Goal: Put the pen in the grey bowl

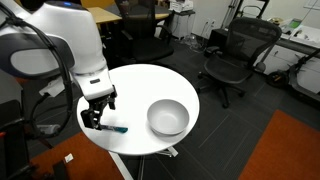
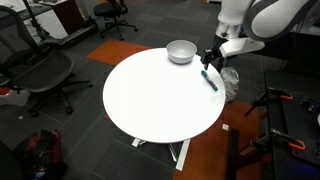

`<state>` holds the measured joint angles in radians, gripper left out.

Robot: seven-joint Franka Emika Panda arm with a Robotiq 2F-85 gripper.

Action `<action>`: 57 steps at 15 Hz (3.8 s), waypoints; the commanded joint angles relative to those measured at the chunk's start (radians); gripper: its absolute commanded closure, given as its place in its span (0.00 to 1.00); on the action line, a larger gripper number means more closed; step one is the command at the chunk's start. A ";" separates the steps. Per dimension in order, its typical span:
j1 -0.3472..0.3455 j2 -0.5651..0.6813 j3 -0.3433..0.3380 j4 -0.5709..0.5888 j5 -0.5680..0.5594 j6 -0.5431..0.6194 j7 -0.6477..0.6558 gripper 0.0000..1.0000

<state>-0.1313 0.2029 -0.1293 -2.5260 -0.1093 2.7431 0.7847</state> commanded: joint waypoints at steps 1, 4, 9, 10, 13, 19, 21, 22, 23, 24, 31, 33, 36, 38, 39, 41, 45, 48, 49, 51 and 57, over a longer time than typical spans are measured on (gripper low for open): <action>0.026 0.058 -0.018 0.037 0.066 0.022 -0.059 0.00; 0.030 0.091 -0.015 0.052 0.116 0.031 -0.104 0.00; 0.024 0.136 -0.010 0.072 0.197 0.054 -0.198 0.00; 0.027 0.145 -0.012 0.077 0.207 0.056 -0.212 0.00; 0.035 0.167 -0.020 0.087 0.225 0.057 -0.244 0.00; 0.054 0.210 -0.038 0.105 0.224 0.062 -0.247 0.00; 0.060 0.222 -0.044 0.111 0.225 0.062 -0.247 0.00; 0.061 0.228 -0.045 0.114 0.227 0.062 -0.248 0.00; 0.062 0.232 -0.045 0.116 0.228 0.062 -0.248 0.00; 0.061 0.237 -0.044 0.118 0.230 0.063 -0.250 0.00; 0.053 0.258 -0.038 0.122 0.252 0.073 -0.260 0.48; 0.054 0.260 -0.037 0.123 0.254 0.075 -0.261 0.64; 0.058 0.259 -0.037 0.127 0.258 0.080 -0.261 0.85; 0.062 0.250 -0.036 0.121 0.258 0.082 -0.259 0.99; 0.069 0.239 -0.040 0.115 0.254 0.077 -0.254 1.00; 0.088 0.205 -0.050 0.099 0.244 0.053 -0.238 0.95; 0.148 0.119 -0.084 0.057 0.205 0.038 -0.215 0.95; 0.213 0.041 -0.139 0.027 0.135 0.016 -0.177 0.95; 0.228 0.018 -0.156 0.020 0.104 0.009 -0.165 0.95; 0.246 -0.036 -0.182 0.010 0.030 -0.003 -0.128 0.95; 0.187 -0.137 -0.163 0.053 -0.155 -0.031 -0.050 0.95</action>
<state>0.0864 0.1316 -0.3110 -2.4808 -0.1993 2.7543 0.6974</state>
